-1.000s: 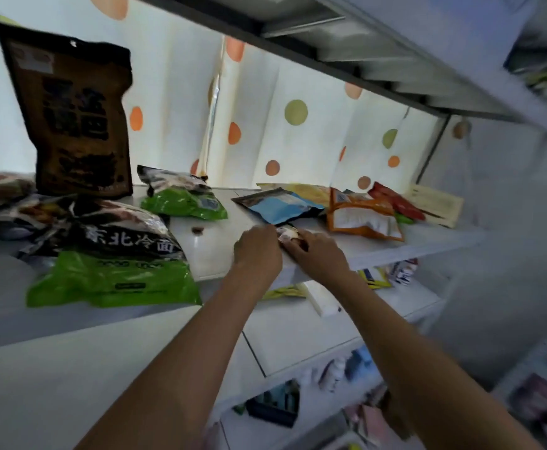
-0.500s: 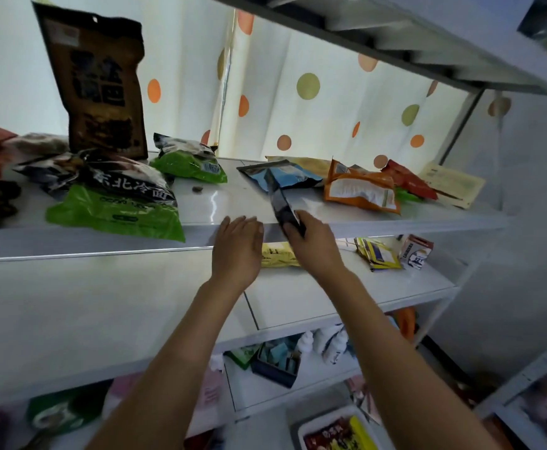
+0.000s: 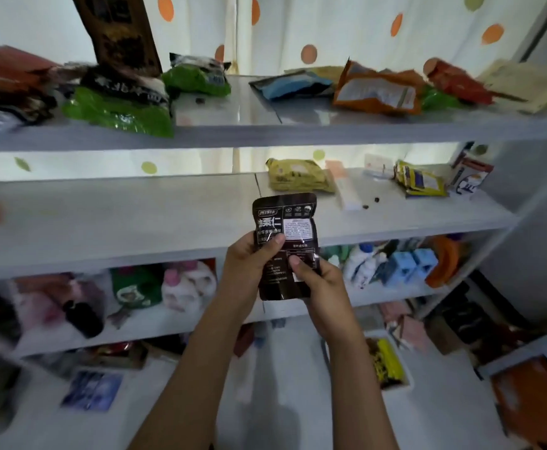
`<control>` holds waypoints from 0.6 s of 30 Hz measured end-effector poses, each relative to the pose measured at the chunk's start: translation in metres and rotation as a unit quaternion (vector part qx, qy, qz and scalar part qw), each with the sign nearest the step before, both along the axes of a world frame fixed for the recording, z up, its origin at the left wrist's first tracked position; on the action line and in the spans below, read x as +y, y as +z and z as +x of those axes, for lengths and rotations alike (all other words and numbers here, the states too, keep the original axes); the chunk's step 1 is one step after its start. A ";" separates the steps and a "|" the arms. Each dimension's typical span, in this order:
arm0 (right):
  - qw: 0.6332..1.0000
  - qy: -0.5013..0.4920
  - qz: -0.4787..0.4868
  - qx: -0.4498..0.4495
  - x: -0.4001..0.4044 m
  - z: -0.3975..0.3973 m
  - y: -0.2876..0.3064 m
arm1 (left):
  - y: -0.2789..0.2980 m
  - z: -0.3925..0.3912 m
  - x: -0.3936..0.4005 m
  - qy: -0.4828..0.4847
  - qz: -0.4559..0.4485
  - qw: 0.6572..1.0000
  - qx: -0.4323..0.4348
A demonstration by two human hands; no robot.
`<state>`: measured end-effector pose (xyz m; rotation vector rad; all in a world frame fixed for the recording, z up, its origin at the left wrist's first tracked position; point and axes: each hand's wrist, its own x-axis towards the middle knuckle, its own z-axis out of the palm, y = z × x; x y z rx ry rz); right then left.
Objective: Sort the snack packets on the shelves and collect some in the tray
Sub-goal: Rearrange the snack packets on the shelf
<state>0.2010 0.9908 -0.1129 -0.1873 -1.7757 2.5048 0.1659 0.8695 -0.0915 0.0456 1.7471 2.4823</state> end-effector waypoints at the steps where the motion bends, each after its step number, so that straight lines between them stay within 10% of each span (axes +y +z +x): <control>1: 1.000 0.008 -0.012 -0.009 0.001 0.006 -0.002 | -0.002 0.006 0.000 0.004 0.002 1.000 0.004; 18: 0.995 -0.095 0.000 0.019 0.040 0.066 -0.006 | -0.004 0.055 0.045 0.030 -0.177 0.973 0.146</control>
